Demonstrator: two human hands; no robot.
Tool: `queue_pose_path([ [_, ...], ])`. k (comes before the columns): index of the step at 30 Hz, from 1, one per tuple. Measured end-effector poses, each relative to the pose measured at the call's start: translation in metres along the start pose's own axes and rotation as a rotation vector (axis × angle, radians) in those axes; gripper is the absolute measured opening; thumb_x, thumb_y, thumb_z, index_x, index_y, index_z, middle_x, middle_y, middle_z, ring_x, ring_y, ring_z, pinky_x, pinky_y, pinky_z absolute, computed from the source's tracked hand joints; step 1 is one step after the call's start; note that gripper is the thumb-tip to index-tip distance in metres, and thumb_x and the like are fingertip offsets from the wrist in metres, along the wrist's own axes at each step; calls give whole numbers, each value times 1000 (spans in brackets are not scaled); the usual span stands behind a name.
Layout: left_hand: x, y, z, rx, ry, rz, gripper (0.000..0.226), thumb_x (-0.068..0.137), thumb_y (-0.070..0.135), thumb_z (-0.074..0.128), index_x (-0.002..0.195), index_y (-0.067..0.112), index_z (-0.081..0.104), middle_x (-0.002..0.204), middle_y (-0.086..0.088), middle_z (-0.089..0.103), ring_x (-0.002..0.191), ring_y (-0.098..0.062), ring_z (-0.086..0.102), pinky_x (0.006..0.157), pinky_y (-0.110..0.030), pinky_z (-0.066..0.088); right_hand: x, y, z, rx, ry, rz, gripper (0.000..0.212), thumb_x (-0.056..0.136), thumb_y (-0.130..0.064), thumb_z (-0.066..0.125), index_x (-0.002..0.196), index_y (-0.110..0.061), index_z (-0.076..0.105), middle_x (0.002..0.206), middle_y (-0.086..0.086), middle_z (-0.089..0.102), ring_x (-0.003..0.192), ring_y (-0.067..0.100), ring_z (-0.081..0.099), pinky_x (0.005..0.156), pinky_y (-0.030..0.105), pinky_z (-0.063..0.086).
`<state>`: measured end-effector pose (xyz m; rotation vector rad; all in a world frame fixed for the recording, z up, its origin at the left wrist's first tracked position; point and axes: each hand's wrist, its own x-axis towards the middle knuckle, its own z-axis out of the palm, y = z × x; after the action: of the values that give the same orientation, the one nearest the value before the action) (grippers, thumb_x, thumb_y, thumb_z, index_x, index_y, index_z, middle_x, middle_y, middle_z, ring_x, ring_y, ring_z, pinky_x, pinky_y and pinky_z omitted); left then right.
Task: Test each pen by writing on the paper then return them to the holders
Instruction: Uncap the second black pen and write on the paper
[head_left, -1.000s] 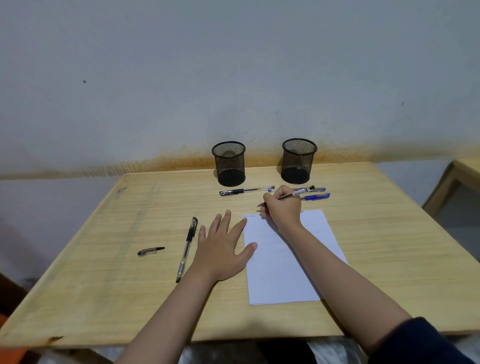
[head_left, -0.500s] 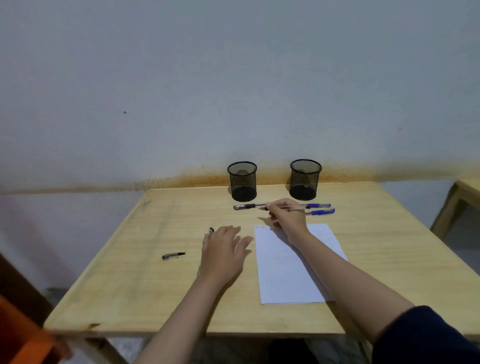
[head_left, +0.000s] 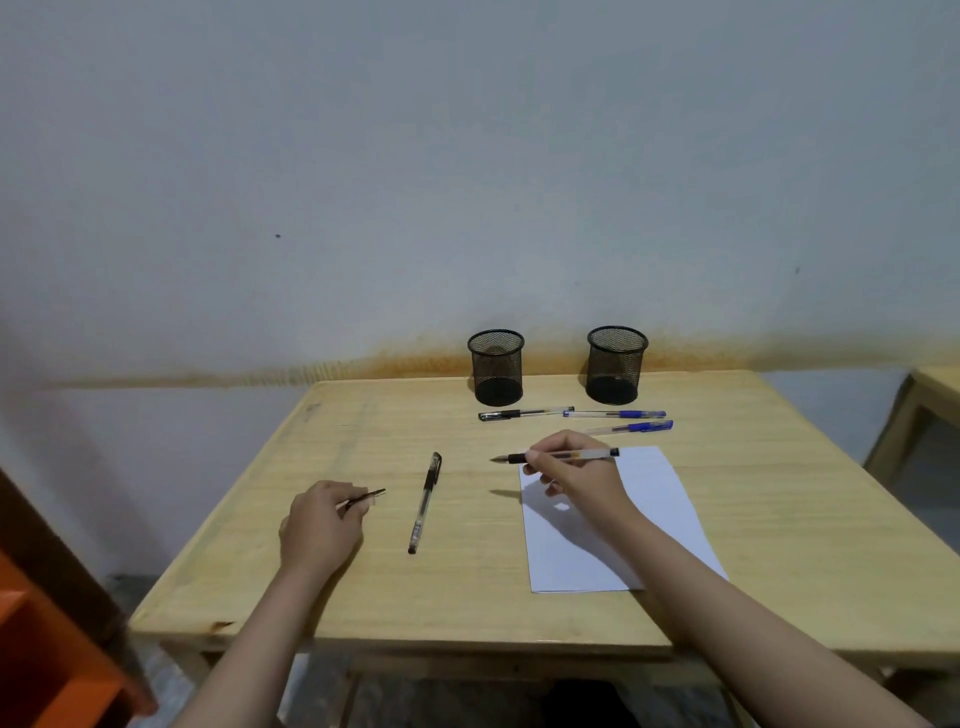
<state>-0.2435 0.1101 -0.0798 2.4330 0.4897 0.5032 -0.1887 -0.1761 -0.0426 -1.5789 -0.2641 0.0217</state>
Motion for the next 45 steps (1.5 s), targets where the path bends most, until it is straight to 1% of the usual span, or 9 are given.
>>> queue_pose_path([
  [5, -5, 30, -8, -380, -84, 9, 18, 82, 13, 70, 99, 13, 73, 92, -1, 71, 81, -11, 63, 69, -21, 46, -14, -6, 6, 28, -63, -26, 6, 81, -9, 72, 78, -14, 71, 70, 0, 73, 72, 14, 67, 57, 24, 49],
  [9, -15, 58, -10, -589, -181, 60, 19, 79, 5, 71, 93, 19, 74, 89, 6, 73, 86, -6, 66, 71, -16, 48, -20, -13, 8, 66, -111, -28, 9, 85, -7, 67, 82, -13, 72, 73, 3, 75, 67, 12, 64, 61, 27, 51],
  [16, -20, 84, -3, -617, -269, 175, 24, 78, 3, 71, 84, 26, 73, 90, 4, 73, 88, -11, 68, 82, -24, 54, -25, -18, 6, 52, -93, -45, 11, 86, -6, 65, 83, -12, 73, 72, 2, 75, 67, 12, 63, 63, 29, 51],
  [25, -29, 105, 4, -606, -300, 278, 25, 78, -4, 69, 83, 20, 74, 85, 1, 71, 75, -2, 63, 70, -11, 46, -29, -15, 3, 29, -122, -92, 9, 85, -6, 67, 83, -12, 73, 74, 3, 75, 74, 17, 65, 67, 29, 55],
  [32, -22, 118, 2, -584, -240, 390, 35, 76, -9, 67, 75, 26, 72, 79, 5, 69, 73, -8, 61, 67, -15, 45, -32, -25, 3, -40, -63, -196, 6, 84, -9, 69, 86, -14, 73, 79, 5, 75, 78, 20, 70, 76, 36, 59],
  [36, -14, 116, -1, -644, -268, 431, 31, 78, -11, 65, 79, 19, 74, 81, 1, 69, 77, -9, 63, 71, -16, 47, -31, -33, -4, -19, -233, -200, 16, 81, -1, 71, 95, -8, 73, 90, 11, 76, 88, 23, 72, 83, 37, 58],
  [39, -7, 113, -3, -648, -316, 422, 27, 79, -15, 60, 86, 8, 74, 87, -3, 69, 81, -4, 64, 75, -13, 47, -27, -36, -5, 66, -421, -78, 23, 87, 7, 59, 107, 0, 69, 100, 18, 73, 90, 19, 71, 78, 28, 56],
  [42, -2, 106, 1, -621, -364, 402, 33, 79, -13, 62, 86, 17, 74, 92, 1, 70, 88, -5, 65, 81, -17, 48, -20, -33, 6, 82, -382, 110, 17, 85, -4, 65, 100, 4, 69, 95, 22, 72, 76, 19, 67, 68, 30, 54],
  [45, 1, 93, 6, -576, -335, 315, 33, 79, -1, 69, 94, 28, 71, 101, 7, 70, 98, -6, 65, 92, -26, 48, -16, -25, 22, 56, -333, 221, 22, 77, 0, 73, 99, 1, 67, 81, 20, 72, 59, 19, 65, 58, 26, 53],
])
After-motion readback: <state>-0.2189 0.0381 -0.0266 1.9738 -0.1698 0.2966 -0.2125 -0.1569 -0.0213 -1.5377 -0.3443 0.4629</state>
